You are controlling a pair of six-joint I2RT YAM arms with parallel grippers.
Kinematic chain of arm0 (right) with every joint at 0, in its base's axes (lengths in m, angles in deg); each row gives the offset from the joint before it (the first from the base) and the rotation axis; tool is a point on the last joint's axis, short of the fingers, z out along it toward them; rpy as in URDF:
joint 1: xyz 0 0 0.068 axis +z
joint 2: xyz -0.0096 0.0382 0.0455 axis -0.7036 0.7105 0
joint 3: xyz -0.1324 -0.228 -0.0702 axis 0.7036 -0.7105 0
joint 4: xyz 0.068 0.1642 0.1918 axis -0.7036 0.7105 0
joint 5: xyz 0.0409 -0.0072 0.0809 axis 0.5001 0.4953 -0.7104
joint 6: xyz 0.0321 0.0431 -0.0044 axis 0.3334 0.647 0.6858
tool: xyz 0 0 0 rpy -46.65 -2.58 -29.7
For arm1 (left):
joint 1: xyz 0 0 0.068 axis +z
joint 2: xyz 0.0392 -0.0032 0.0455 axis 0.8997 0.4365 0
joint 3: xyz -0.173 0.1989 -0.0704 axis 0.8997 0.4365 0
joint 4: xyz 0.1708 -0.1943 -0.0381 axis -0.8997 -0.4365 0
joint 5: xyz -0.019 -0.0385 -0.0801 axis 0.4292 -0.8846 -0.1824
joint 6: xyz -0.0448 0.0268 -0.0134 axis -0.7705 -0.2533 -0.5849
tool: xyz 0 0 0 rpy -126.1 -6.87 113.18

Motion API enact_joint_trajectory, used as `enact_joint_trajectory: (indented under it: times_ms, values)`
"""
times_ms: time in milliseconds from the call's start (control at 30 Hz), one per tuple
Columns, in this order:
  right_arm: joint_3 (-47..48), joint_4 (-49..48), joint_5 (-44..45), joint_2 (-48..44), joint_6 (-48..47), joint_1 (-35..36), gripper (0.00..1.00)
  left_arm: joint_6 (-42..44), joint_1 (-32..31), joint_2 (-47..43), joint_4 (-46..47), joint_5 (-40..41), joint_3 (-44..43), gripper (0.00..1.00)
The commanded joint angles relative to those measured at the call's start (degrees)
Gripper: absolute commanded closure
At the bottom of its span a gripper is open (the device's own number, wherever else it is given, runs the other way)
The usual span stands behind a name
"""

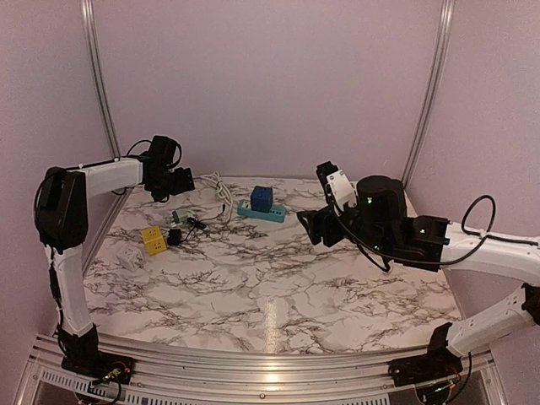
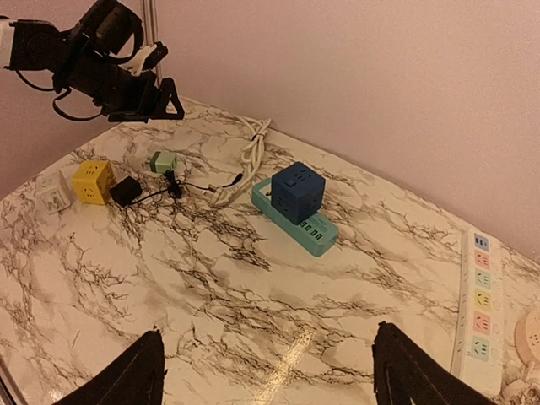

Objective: Insert the plug

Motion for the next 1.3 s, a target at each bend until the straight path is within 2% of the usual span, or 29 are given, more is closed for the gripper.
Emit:
enact_joint_trajectory:
  times_ms: [0,200,400,667,967,1267]
  values:
    - [-1.0,3.6,3.4,-4.0,3.1,2.8,0.20,1.6,0.3,6.1,-3.8,1.5,-8.4,0.12]
    - [-2.6,5.0,3.5,-6.1,5.2,4.0,0.20,3.5,1.2,15.9,-8.9,6.4,-16.6,0.22]
    - [-2.9,5.0,3.0,-6.2,6.4,4.4,0.21,5.8,1.4,19.5,-8.3,8.8,-17.1,0.38]
    - [-1.1,5.3,4.8,-3.4,6.5,7.2,0.21,6.3,1.4,20.8,-7.5,7.4,-16.7,0.40]
    - [0.0,5.5,4.9,-3.2,6.2,7.6,0.20,6.4,1.3,20.5,-4.9,5.2,-11.3,0.57]
    - [0.0,5.5,5.0,-2.7,5.8,7.6,0.20,8.0,-0.8,18.5,-3.8,3.5,-8.2,0.55]
